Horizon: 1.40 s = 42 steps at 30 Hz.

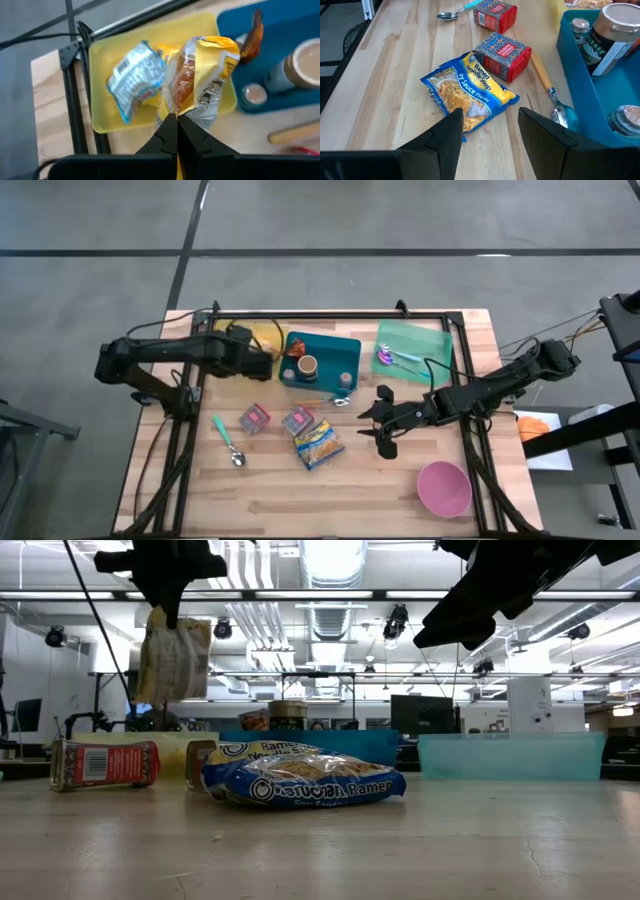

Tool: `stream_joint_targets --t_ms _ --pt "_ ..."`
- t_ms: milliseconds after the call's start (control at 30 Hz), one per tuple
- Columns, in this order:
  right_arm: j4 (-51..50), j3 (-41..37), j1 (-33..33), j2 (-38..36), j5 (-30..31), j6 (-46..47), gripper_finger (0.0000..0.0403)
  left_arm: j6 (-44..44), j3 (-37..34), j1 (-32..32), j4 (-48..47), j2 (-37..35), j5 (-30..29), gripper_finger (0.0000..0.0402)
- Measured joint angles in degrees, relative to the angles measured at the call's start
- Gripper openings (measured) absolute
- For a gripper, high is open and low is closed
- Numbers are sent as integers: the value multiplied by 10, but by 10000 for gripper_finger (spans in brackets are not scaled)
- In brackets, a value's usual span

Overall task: Pick & Place Food Item
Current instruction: Put the yellow noodle pack into to the yellow bin

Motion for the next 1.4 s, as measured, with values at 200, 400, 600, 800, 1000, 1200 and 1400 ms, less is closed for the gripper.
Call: stream_joint_targets --t_ms 200,400,600,800,1000,1200,1400 --pt "1 0 0 0 0 0 189 78 6 64 34 -7 -11 0" --pt "0 0 0 0 0 0 189 150 -13 124 80 -6 0 0" --pt "0 0 0 0 0 0 190 187 -52 171 81 -6 -1 0" --pt "0 0 0 0 1 0 190 220 -97 210 121 -6 -7 0" --pt "1 0 0 0 2 -10 190 272 -151 238 224 -6 15 0" --pt "1 0 0 0 2 -17 190 316 -190 247 312 -5 64 0" --pt "7 0 0 0 2 -41 190 339 -218 247 366 -5 97 0"
